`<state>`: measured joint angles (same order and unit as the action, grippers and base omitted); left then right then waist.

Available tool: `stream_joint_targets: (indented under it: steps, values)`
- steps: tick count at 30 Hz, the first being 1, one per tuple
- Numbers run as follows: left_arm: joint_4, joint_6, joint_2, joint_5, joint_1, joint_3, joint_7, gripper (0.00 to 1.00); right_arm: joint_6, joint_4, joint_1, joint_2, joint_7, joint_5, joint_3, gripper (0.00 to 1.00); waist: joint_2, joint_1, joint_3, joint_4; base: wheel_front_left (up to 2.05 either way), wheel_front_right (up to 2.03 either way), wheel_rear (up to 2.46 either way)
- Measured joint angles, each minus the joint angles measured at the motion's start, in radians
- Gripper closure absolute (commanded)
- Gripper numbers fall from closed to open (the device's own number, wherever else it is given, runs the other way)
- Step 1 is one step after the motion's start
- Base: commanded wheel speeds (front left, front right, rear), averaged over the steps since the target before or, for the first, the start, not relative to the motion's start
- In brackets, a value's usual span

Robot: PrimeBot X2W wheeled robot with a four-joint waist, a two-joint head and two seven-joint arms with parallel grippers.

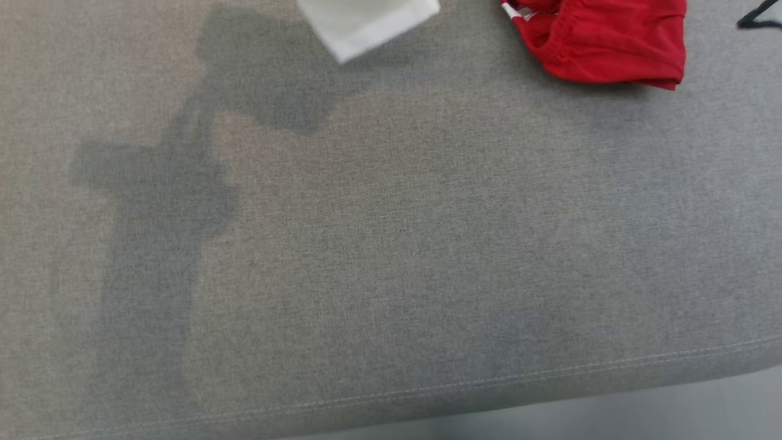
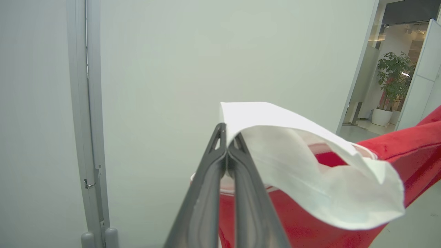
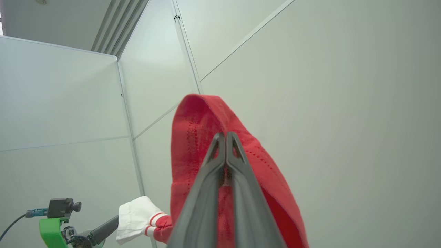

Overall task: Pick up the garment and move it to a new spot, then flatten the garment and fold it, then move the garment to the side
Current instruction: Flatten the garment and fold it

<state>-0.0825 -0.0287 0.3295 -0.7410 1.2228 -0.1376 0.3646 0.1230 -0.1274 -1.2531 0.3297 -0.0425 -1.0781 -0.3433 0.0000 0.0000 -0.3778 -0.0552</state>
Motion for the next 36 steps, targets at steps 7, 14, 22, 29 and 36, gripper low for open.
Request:
stream_joint_targets:
  steps: [7, 14, 22, 29, 36]
  values:
    - [-0.075, -0.063, -0.051, -0.041, -0.311, -0.042, -0.128, 1.00, 0.000, -0.024, 0.282, 0.022, -0.018, 0.038, -0.352, 1.00, 0.0000, 0.0004, -0.040, 0.041, 0.00, 0.00, 0.00]
    - [-0.106, -0.072, -0.091, -0.113, -0.666, -0.043, -0.228, 1.00, 0.000, -0.084, 0.607, 0.105, -0.108, -0.055, -0.468, 1.00, 0.0000, 0.0002, 0.032, 0.063, 0.00, 0.00, 0.00]
    - [-0.103, -0.077, -0.079, -0.114, -0.900, -0.072, -0.265, 1.00, 0.000, 0.000, 0.722, 0.169, -0.170, -0.138, -0.524, 1.00, 0.0000, 0.0000, 0.133, 0.081, 0.00, 0.00, 0.00]
    - [-0.065, -0.077, -0.006, -0.089, -1.060, -0.127, -0.216, 1.00, 0.000, 0.057, 0.849, 0.274, -0.178, -0.196, -0.552, 1.00, 0.0000, 0.0000, 0.223, 0.101, 0.00, 0.00, 0.00]
    - [-0.021, -0.076, 0.026, -0.133, -1.224, -0.121, -0.142, 1.00, 0.000, 0.045, 0.992, 0.355, -0.175, -0.279, -0.582, 1.00, 0.0000, 0.0000, 0.300, 0.121, 0.00, 0.00, 0.00]
